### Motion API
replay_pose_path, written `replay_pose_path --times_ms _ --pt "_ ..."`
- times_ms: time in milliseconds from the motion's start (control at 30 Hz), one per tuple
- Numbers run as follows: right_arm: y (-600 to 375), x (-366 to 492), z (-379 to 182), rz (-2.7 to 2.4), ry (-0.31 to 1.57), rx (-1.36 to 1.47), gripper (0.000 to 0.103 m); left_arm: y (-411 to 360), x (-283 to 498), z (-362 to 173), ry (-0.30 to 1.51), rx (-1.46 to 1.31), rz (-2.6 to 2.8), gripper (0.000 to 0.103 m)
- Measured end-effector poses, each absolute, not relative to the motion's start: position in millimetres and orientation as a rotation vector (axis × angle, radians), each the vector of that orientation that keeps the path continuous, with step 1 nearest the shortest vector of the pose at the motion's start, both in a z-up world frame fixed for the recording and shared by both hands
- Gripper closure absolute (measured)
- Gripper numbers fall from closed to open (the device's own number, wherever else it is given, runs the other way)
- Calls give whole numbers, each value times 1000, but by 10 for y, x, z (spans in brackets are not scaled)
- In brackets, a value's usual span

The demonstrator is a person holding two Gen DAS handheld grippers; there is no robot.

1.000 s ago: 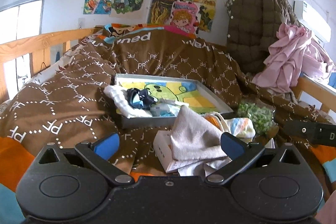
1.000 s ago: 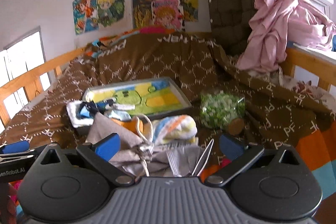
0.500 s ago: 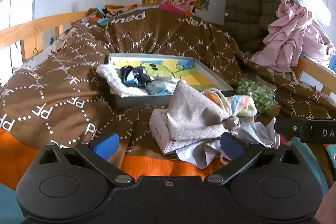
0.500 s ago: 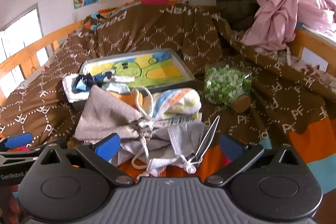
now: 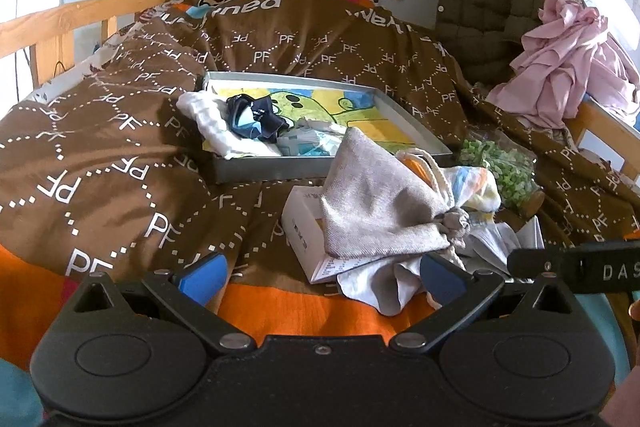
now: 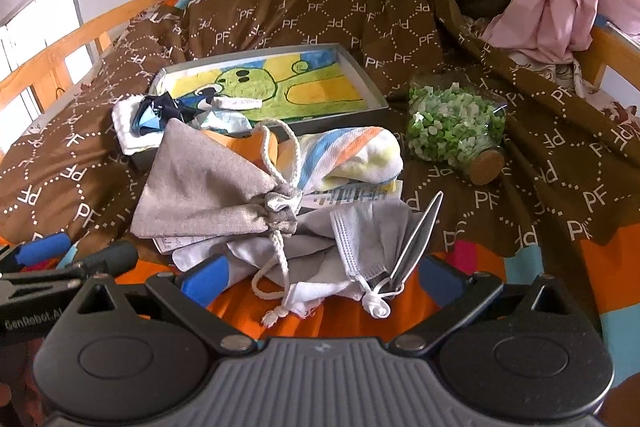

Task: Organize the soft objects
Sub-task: 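Lower the left tool onto the grey drawstring bag and close on it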

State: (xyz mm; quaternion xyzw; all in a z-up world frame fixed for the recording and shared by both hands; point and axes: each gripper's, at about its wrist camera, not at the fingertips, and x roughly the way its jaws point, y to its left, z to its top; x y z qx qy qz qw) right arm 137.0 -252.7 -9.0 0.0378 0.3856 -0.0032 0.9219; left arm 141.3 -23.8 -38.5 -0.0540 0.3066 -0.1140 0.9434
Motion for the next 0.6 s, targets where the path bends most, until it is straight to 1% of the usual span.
replay_pose_path --times_ms 133,333,600 --pt "-2528 1452 -123 1 814 72 0 -228 1515 -401 613 -138 -231 1" --pt "-2533 1551 -152 9 827 73 0 -222 1645 -392 528 -154 -240 1" --pt "-2699 1690 -141 -2 834 143 0 -238 1859 -431 487 -185 -279 1"
